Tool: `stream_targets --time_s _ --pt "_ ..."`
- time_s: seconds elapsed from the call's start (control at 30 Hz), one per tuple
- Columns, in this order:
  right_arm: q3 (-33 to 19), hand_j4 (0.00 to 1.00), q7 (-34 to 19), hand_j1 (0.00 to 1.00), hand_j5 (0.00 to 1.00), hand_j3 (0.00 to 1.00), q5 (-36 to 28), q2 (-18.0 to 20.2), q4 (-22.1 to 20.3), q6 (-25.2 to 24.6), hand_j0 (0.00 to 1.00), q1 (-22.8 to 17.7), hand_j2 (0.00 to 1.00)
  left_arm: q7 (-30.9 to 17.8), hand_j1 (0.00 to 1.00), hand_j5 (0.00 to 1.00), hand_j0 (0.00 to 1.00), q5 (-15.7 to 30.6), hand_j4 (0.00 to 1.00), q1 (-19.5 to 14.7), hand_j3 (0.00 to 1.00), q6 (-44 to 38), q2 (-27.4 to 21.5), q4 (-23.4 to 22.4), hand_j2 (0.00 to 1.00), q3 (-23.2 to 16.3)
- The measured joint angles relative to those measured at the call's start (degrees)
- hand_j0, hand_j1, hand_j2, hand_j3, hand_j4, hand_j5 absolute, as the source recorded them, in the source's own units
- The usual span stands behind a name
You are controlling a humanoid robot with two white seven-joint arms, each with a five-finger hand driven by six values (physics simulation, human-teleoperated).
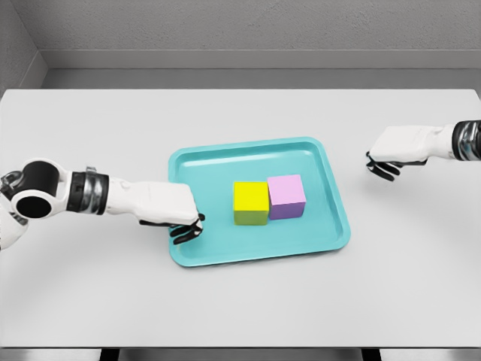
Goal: Push two cubes
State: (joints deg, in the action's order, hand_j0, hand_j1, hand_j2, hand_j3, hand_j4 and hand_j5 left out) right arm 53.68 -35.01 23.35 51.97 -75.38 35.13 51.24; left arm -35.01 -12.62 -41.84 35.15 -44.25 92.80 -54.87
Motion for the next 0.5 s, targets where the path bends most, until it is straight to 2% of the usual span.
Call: stream_targets --time_s 0.03,0.07,0.1,0.17,0.23,0.33,0.5 --pt "-0.83 0.08 0.0 0.08 0.08 0.08 -0.06 0.3 0.09 0.0 0.08 0.0 0.08 0.0 0.02 0.02 0.02 -0.16 0.02 -0.09 0.02 0.0 0.79 -0.75 0.02 -0.13" --pt "-1.84 0.16 0.0 0.16 0.16 0.16 -0.11 0.69 0.15 0.0 0.16 0.0 0.16 0.0 0.02 0.02 0.02 -0.48 0.02 -0.44 0.02 -0.01 1.98 -2.05 0.02 -0.22" --pt "-2.94 1.0 0.0 1.0 1.0 1.0 -0.15 1.04 0.17 0.0 1.0 -0.09 1.0 0.0 0.02 0.02 0.02 -0.83 0.02 -0.7 0.02 -0.01 3.18 -3.46 0.02 -0.28" --pt "-4.64 1.0 0.0 1.0 1.0 1.0 -0.5 1.48 0.18 0.0 1.0 -0.18 1.0 0.0 0.02 0.02 0.02 -1.66 0.02 -0.61 0.02 -0.01 5.33 -5.74 0.02 -0.37" --pt "-5.58 1.0 0.0 1.0 1.0 1.0 -4.1 1.86 0.6 0.0 1.0 -0.53 1.0 0.0 0.02 0.02 0.02 -2.15 0.02 -0.61 0.02 -0.01 6.65 -6.81 0.02 -0.53" --pt "-5.88 1.0 -0.01 1.0 1.0 1.0 -10.76 2.12 3.81 0.0 1.0 -1.41 1.0 0.0 0.02 0.02 0.02 -2.91 0.02 -0.7 0.02 -0.01 8.05 -7.48 0.02 -1.48" --pt "-5.78 1.0 -0.01 1.0 1.0 1.0 -15.42 2.23 6.84 0.03 1.0 -2.11 1.0 0.0 0.02 0.02 0.02 -3.42 0.02 -0.88 0.02 -0.01 9.24 -8.07 0.02 -2.02"
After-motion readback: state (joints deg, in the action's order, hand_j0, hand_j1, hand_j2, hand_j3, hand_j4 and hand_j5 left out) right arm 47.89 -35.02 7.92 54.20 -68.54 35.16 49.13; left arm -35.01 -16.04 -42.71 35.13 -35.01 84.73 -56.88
